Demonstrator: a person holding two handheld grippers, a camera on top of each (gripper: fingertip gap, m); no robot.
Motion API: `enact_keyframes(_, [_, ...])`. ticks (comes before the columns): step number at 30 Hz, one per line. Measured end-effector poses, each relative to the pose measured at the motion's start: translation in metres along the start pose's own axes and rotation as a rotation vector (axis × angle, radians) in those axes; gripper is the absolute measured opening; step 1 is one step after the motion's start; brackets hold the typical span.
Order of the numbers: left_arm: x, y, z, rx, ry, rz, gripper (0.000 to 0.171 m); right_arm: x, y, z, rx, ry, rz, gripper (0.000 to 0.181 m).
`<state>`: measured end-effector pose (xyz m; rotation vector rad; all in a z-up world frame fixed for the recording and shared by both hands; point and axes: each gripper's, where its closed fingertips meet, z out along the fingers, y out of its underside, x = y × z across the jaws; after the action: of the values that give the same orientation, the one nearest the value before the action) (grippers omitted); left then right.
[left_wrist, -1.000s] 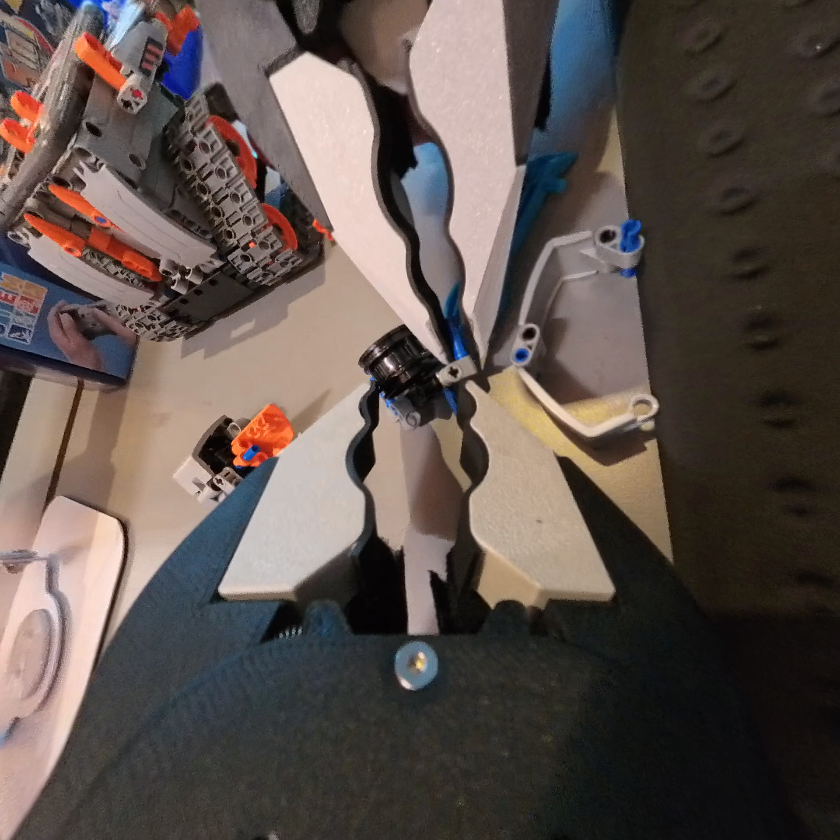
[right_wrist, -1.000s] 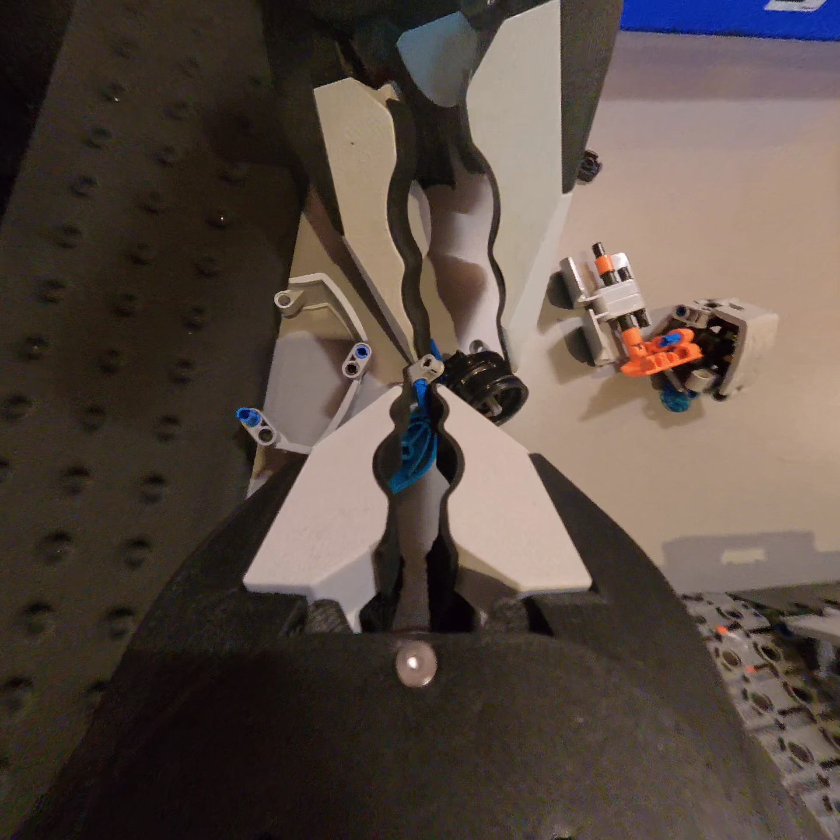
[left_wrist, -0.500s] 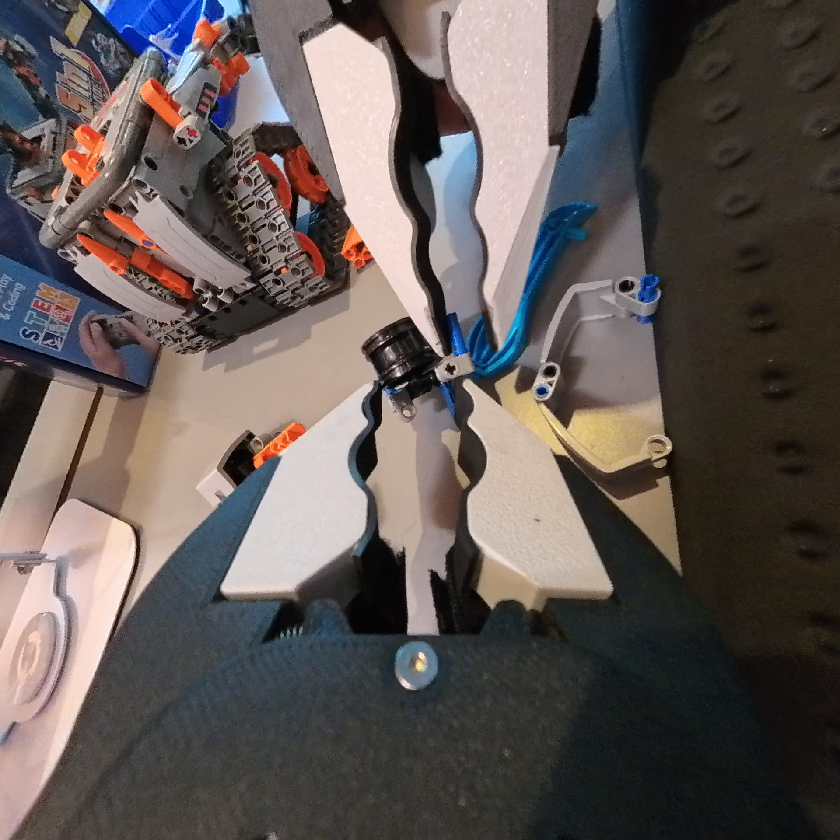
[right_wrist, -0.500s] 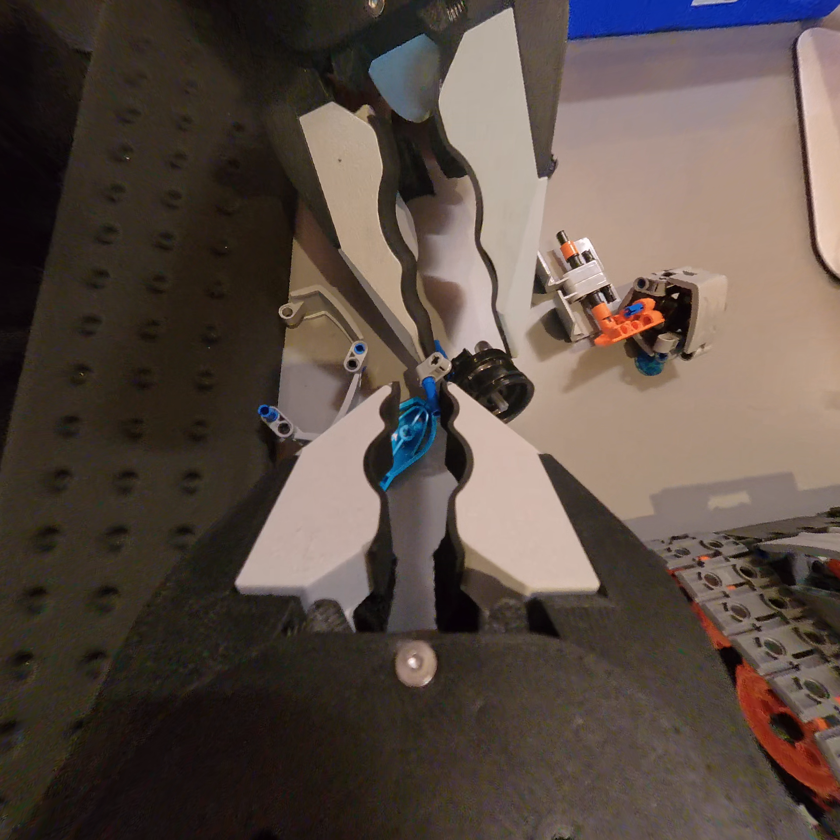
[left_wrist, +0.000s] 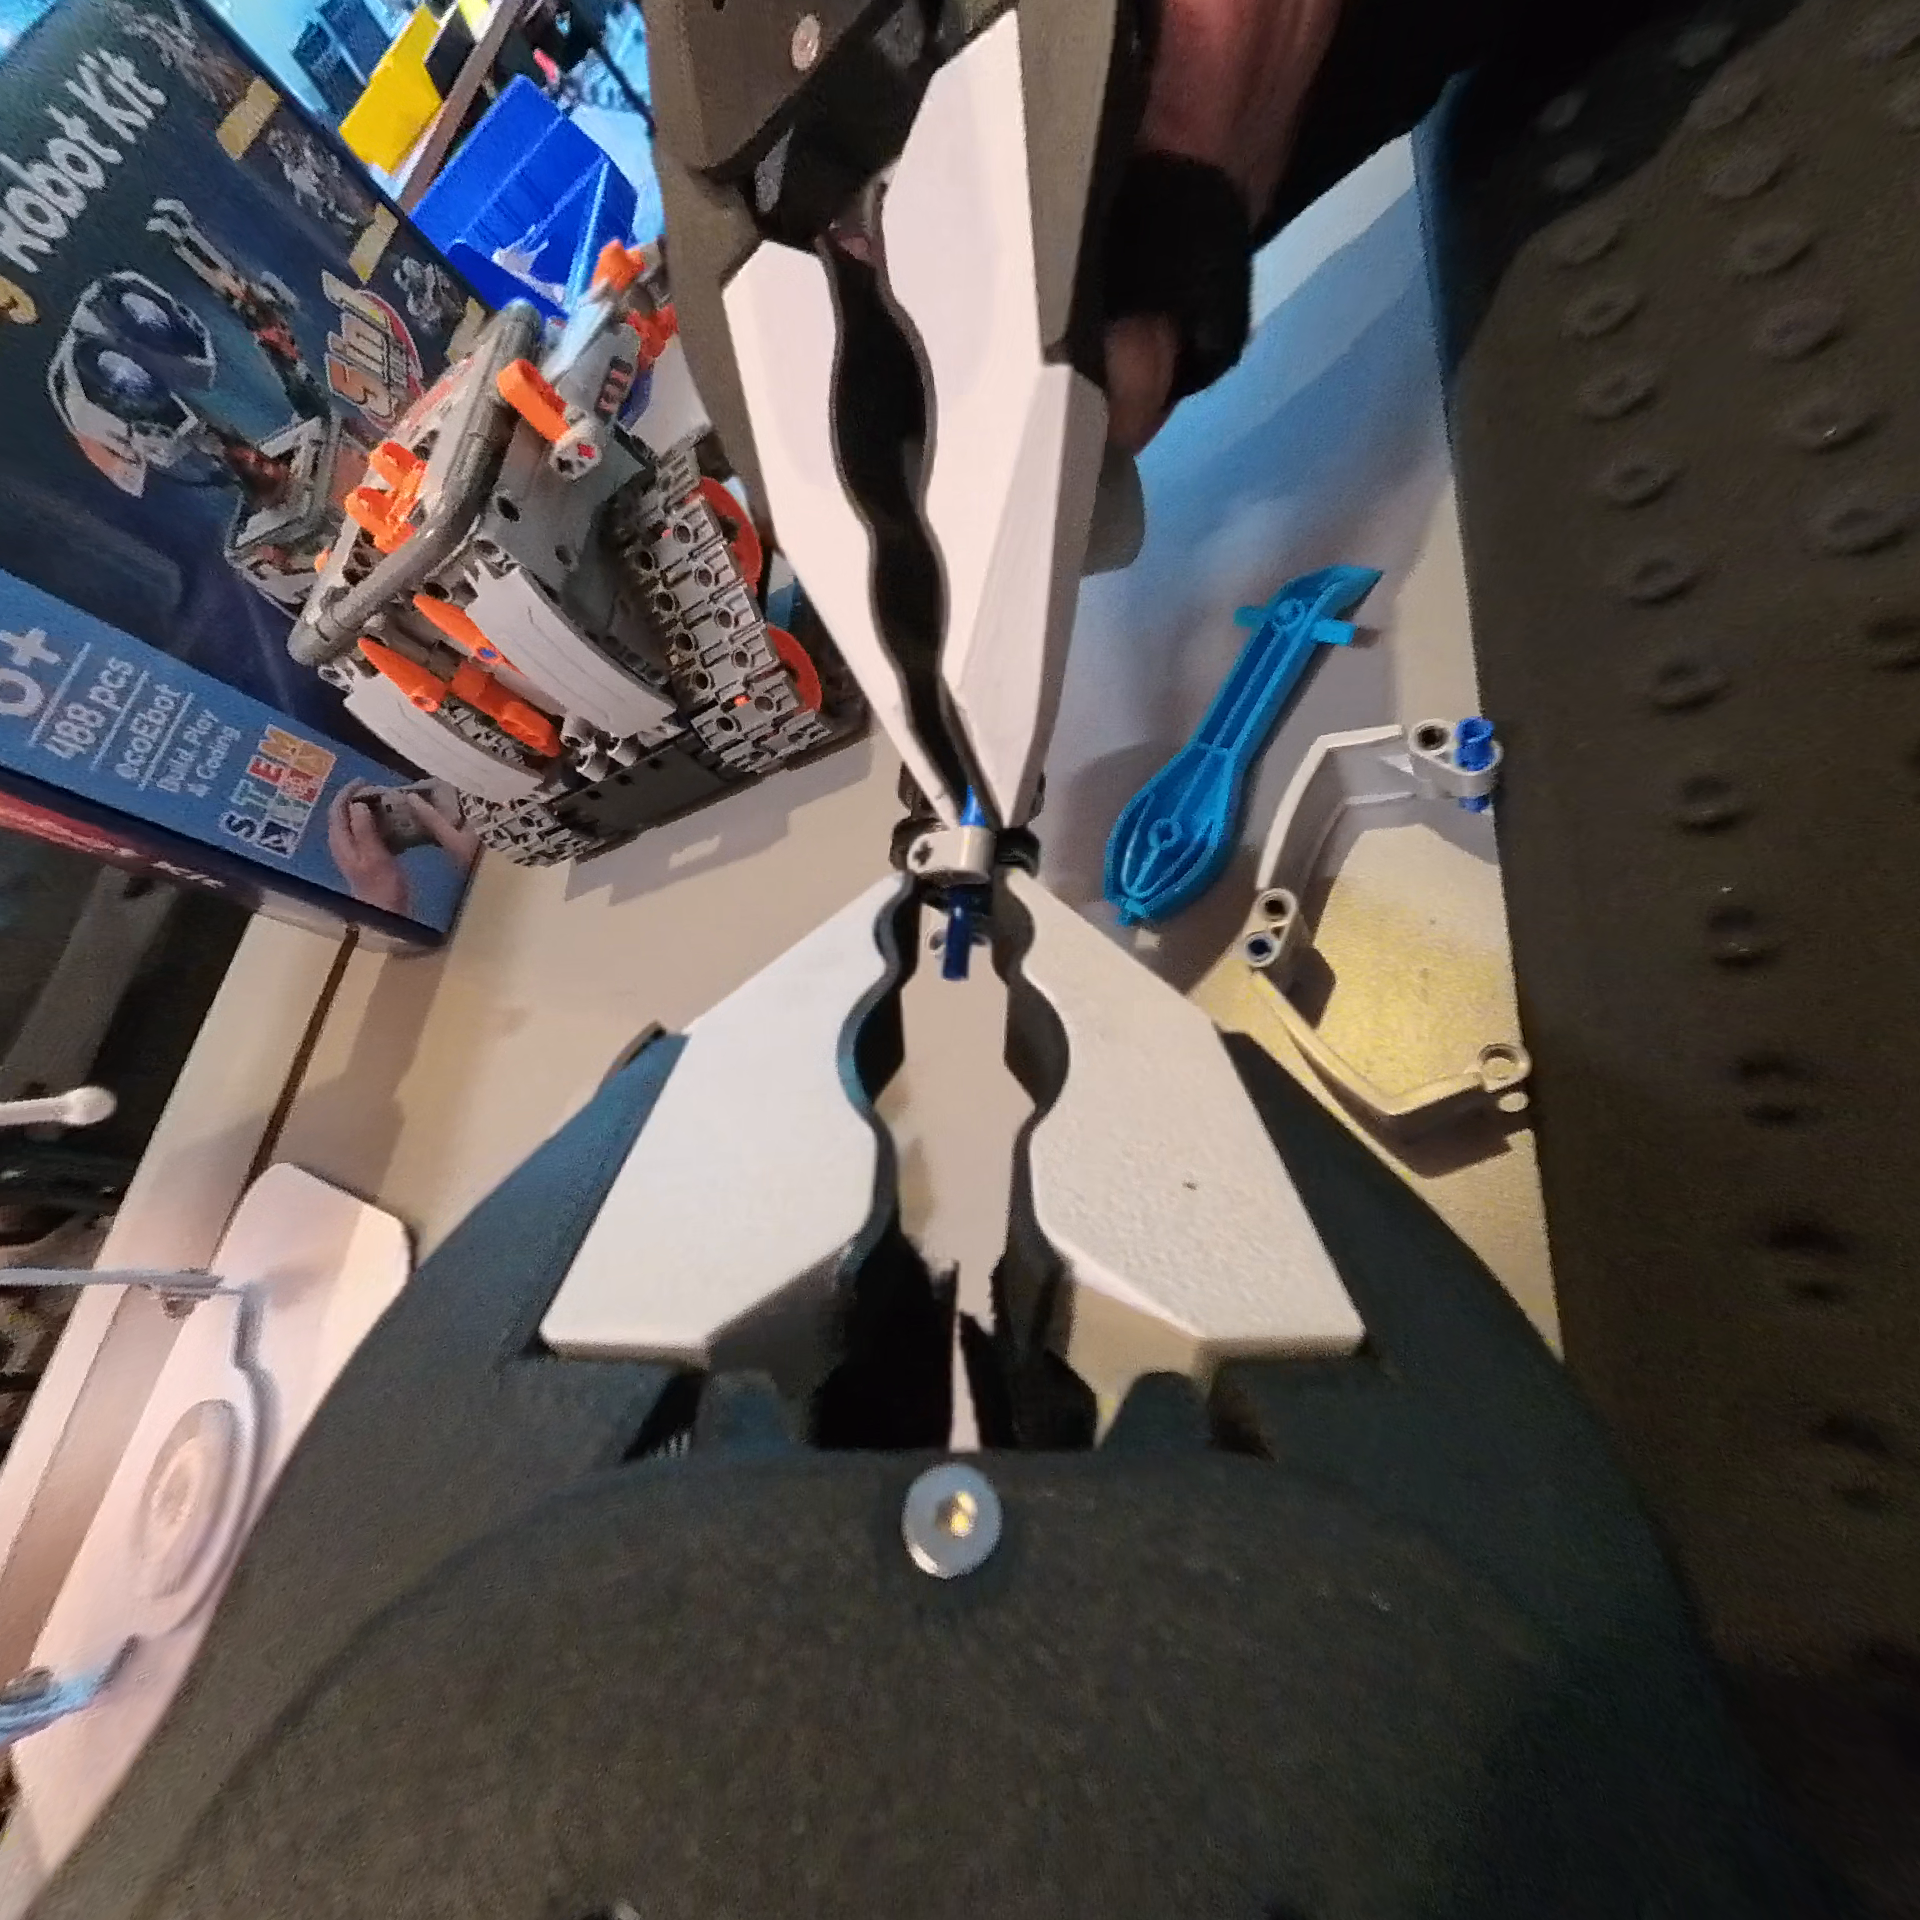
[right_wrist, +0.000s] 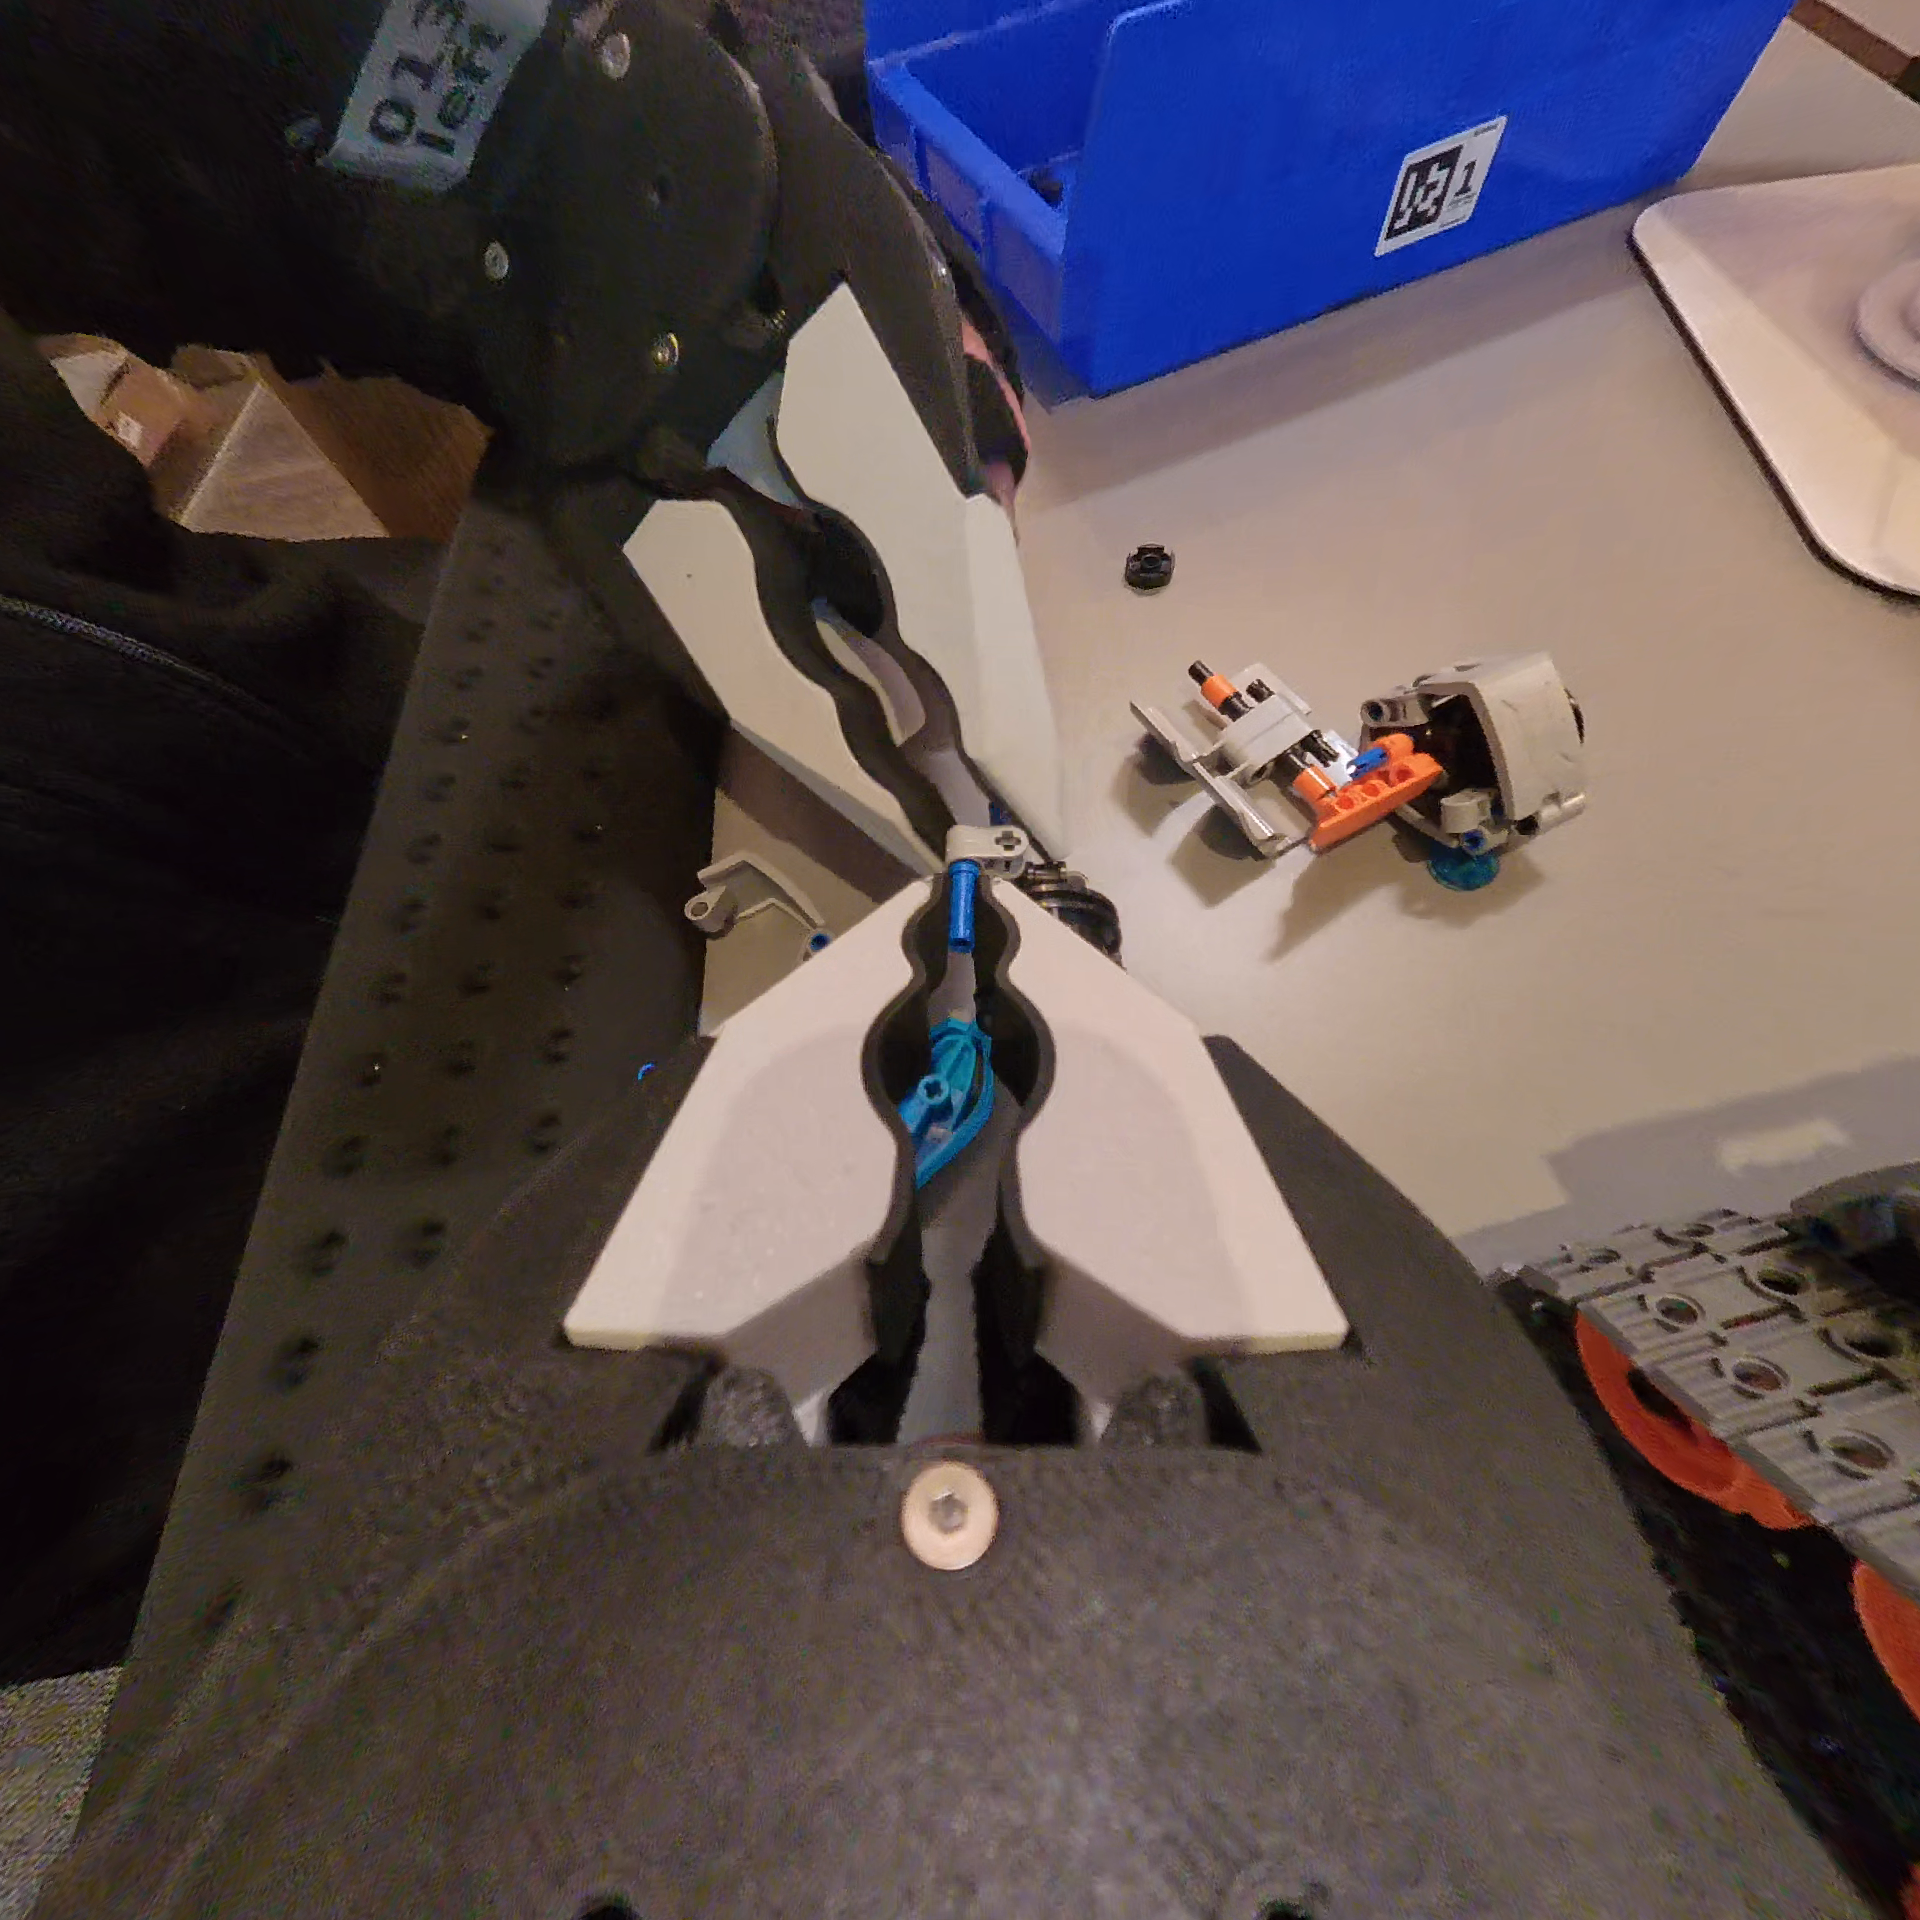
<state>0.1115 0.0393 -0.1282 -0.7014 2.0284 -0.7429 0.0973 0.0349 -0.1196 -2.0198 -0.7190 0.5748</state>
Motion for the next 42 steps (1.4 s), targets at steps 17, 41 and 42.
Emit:
enact_keyframes(17, [0.009, 0.018, 0.006, -0.234, -0.106, 0.246, 0.005, 0.004, 0.018, 0.018, -0.195, 0.118, -0.114, 0.000])
enact_keyframes(41, [-0.024, -0.015, -0.018, 0.212, 0.165, -0.371, 0.005, 0.023, -0.019, -0.010, 0.014, 0.248, -0.101, 0.031])
enact_keyframes(42, [-0.024, -0.013, -0.017, 0.195, 0.161, -0.363, 0.005, 0.024, -0.016, -0.010, -0.024, 0.287, -0.147, 0.031])
